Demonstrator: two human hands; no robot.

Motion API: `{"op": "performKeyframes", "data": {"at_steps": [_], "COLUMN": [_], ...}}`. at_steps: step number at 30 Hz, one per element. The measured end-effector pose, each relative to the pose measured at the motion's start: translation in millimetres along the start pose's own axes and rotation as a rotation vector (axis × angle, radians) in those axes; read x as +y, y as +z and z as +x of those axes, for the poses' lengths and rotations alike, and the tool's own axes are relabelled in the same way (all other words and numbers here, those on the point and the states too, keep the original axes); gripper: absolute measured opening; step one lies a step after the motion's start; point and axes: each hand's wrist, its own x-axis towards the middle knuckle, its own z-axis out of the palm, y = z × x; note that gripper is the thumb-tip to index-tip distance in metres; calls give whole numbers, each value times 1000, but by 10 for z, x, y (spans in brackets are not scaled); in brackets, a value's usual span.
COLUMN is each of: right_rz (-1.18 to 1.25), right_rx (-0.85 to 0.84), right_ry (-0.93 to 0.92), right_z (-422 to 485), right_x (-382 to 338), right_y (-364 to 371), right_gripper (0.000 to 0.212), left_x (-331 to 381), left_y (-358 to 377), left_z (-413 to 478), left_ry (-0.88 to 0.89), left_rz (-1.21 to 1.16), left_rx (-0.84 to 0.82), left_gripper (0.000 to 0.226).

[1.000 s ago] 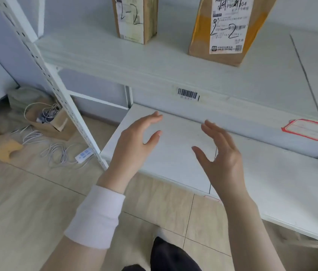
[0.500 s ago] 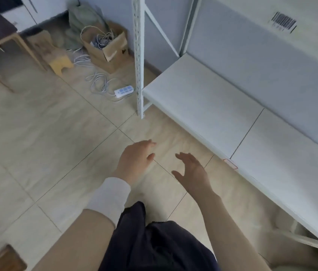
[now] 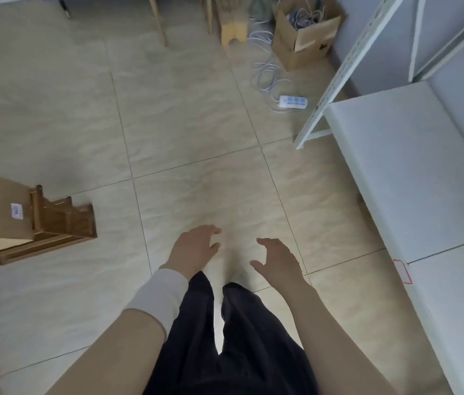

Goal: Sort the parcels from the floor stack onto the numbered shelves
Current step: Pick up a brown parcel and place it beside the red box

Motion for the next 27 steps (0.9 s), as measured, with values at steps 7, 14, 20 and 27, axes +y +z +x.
{"op": "performKeyframes", "data": {"at_steps": [7, 14, 20, 27], "right_rz": [-153, -303, -363, -394], "right_rx": [-46, -122, -221, -210], "right_ry": [-193, -361, -461, -588], "right_z": [31, -165, -350, -305], "right_x": [-988, -2196, -3157, -4126], "right_y": [350, 1247, 2012, 2368], "right_gripper": [56, 53, 53, 52], "left_x": [-912, -2103, -3126, -3865], "left_y": [-128, -147, -159, -443], "left_z": [-583, -1389, -1945, -2216], "left_ry": [-154, -344, -496, -585], "left_rz": [-133, -333, -416, -495], "left_rx": [151, 306, 413, 530], "left_gripper": [42, 41, 40, 42]}}
